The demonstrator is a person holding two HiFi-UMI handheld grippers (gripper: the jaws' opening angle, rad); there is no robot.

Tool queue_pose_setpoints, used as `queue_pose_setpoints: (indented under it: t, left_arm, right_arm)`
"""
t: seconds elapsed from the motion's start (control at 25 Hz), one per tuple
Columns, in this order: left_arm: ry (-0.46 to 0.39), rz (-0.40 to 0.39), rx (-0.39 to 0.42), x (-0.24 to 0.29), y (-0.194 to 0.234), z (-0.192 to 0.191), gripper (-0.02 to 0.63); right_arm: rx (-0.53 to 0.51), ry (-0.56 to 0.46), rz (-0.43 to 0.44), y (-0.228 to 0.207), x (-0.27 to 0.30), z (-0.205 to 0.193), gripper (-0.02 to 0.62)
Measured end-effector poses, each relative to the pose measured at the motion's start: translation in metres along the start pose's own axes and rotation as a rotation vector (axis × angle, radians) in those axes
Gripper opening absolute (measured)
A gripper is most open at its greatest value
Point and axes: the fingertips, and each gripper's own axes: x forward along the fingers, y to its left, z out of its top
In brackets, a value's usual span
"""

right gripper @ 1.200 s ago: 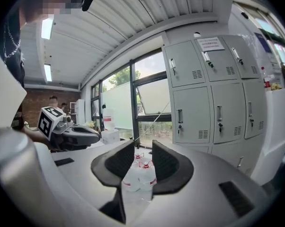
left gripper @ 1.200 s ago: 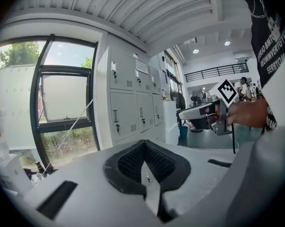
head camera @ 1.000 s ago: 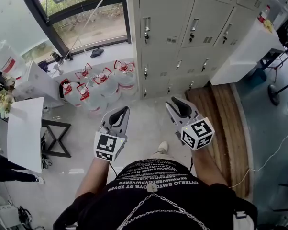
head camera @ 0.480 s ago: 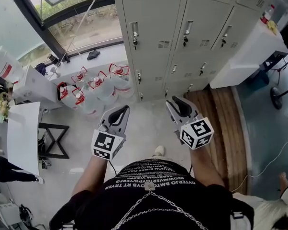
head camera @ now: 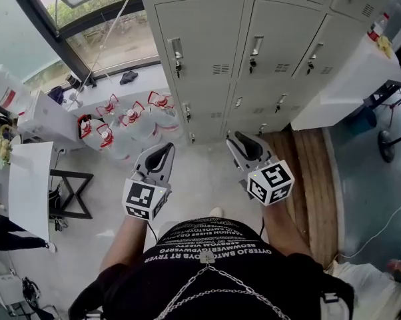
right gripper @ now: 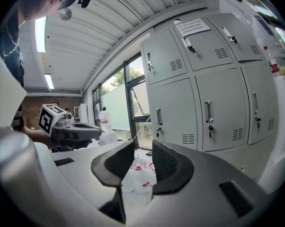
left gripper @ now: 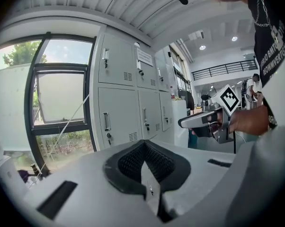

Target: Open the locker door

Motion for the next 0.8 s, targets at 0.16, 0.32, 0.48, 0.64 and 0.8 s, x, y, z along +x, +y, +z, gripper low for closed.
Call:
queue_pose_setpoints:
  t: [0.16,0.32,0.48,0.64,0.8]
  left_arm:
    - [-0.015,0.018,0.005,0.011,-0.006,0.008,-0.002]
    - [0.003,0.028,-0.011,0.015,-0.007,0.003,-0.002]
    - [0.023,0.058,-0.029,0.013,0.006,-0.005,-0.002]
    - [0.042,0.064,-0.052,0.021,0.021,-0.016,-0.002]
    - [0.013,0.024,-0.047,0.044,0.032,-0.004,-0.002]
  right_arm:
    - [-0.011,0.003,0.024,-0.013,0.001,0.004,0.112]
    - [-0.002,0.007,0.043,-0.02,0.008,0.005,0.112]
    - [-0.004,0.019,0.066,-0.023,0.023,0.004,0.112]
    - [-0.005,0.015,0.065,-0.026,0.034,0.007,0.114]
    - [0.0,0.013,0.044,-0.036,0.046,0.01,0.114]
